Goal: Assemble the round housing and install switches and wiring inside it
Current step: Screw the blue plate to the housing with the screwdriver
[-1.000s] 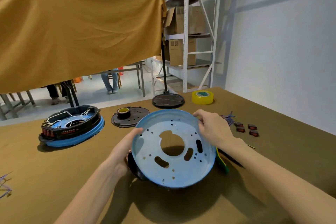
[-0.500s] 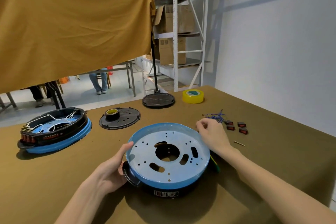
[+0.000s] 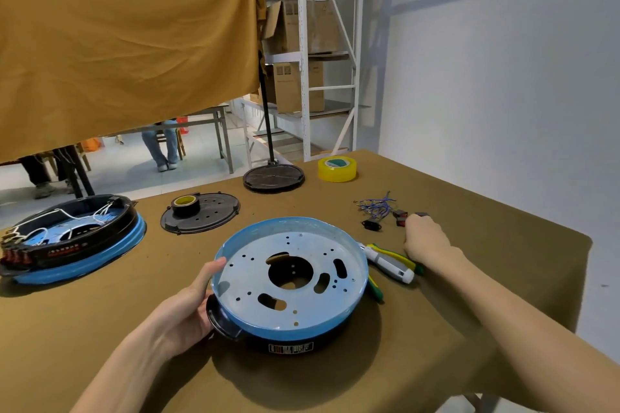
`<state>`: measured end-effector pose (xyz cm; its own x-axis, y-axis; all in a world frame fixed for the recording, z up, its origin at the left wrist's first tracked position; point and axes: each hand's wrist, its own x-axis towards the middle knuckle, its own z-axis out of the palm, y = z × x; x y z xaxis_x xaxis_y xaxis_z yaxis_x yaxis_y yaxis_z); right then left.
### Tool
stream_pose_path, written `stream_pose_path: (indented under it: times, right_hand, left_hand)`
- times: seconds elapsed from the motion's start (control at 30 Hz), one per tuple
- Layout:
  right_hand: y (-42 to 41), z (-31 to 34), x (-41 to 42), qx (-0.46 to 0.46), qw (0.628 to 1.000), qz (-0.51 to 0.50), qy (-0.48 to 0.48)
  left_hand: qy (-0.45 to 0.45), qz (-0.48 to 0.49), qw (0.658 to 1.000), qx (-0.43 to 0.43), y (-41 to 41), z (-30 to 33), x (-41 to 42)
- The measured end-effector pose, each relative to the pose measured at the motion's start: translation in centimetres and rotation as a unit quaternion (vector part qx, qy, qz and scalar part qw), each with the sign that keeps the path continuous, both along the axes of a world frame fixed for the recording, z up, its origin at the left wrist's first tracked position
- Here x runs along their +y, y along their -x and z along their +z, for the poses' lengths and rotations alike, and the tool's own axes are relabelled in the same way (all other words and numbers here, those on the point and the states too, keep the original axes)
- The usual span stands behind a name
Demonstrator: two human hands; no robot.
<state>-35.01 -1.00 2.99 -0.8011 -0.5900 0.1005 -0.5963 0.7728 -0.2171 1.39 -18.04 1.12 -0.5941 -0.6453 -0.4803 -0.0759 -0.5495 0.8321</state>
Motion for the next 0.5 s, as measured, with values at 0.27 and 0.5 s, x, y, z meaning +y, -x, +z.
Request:
stream_pose_path:
  times: [0.27,0.5]
  right_hand:
    - [0.5,0.4,0.9,-0.013,0.999,0.009,-0.028]
    - [-4.7,2.2,-2.6,0.027,0.959,0.173,0.224]
  left_hand:
    - [0.001,-0.007,1.000,0.009,0.0,0.0,0.1]
    - [0.005,0.002,1.000,0.009,0.1,0.2,0.4]
